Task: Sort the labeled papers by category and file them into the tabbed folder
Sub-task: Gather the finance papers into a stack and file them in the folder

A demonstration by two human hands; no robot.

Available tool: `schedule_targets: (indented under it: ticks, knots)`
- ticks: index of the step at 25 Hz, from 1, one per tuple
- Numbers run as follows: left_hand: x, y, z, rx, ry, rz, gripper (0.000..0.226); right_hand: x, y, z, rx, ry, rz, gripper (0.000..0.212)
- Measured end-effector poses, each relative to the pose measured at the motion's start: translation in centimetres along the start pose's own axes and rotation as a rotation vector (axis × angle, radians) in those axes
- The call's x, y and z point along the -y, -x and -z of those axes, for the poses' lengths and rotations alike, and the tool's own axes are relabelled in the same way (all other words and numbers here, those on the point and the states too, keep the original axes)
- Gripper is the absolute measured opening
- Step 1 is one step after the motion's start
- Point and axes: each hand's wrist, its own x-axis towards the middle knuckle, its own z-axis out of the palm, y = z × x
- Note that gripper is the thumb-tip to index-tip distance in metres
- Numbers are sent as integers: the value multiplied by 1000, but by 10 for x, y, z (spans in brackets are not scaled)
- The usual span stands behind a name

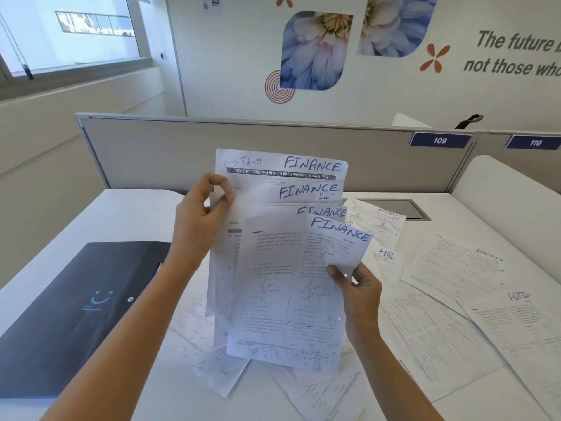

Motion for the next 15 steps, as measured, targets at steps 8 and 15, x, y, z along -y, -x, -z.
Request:
schedule_targets:
  ticks: [8,15]
  knots:
    - [-14,-9,16,176,-103,95,15,-2,0,1,-19,-26,19,32]
    - [-18,-15,19,235,-164,209,16,3,-2,3,-2,63,73,32]
